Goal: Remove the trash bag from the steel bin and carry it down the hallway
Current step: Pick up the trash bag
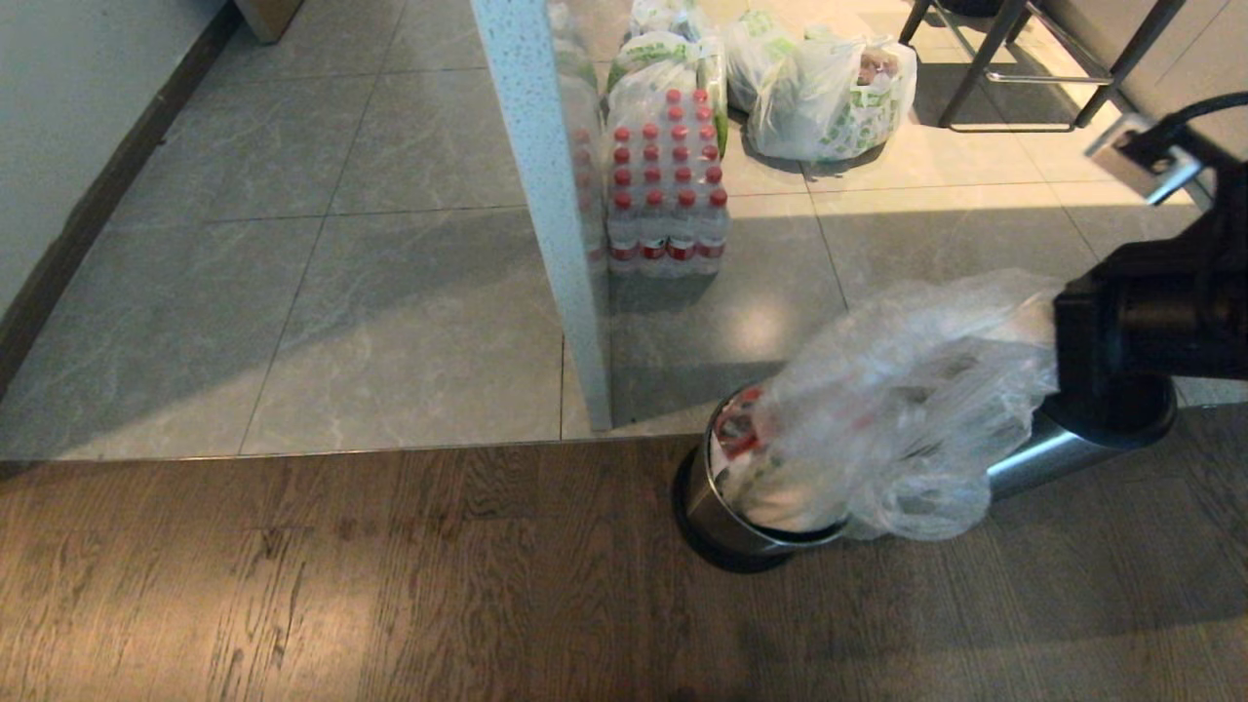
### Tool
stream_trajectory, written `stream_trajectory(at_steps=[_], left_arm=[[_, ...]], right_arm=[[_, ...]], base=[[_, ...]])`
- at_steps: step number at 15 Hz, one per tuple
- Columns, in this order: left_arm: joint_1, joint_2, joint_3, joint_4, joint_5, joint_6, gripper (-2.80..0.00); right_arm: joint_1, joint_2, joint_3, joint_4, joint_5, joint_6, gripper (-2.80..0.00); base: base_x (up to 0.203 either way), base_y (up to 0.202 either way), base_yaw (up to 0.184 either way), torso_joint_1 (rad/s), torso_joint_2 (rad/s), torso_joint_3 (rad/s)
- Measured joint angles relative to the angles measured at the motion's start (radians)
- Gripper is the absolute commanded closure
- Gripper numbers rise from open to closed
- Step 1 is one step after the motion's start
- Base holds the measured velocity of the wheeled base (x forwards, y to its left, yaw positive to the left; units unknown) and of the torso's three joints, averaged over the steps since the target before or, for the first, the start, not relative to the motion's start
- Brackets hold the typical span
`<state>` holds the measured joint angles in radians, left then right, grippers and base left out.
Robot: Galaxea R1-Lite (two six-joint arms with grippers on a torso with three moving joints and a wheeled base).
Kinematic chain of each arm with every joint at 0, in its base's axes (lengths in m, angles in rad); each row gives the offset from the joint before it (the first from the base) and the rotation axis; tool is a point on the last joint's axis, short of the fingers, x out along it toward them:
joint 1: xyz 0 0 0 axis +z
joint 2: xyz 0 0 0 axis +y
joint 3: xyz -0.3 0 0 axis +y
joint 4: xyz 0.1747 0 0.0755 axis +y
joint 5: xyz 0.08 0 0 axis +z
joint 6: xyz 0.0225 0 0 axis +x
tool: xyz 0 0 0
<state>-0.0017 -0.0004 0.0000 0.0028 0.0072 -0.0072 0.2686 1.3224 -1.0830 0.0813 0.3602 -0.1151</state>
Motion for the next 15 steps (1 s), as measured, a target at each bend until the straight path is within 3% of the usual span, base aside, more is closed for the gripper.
stream_trajectory(at_steps=[7,15], left_arm=[[0.000,0.000,0.000,0.000,0.000,0.000,0.00],[0.000,0.000,0.000,0.000,0.000,0.000,0.00]], right_arm=[[-0.081,-0.375,0.224,0.046,-0.022,0.004,0.00],[-0.100,-0.413,0.286,0.053,-0.018,0.003,0.00]], base=[[0.000,0.000,0.000,0.000,0.00,0.000],[0.000,0.000,0.000,0.000,0.00,0.000]])
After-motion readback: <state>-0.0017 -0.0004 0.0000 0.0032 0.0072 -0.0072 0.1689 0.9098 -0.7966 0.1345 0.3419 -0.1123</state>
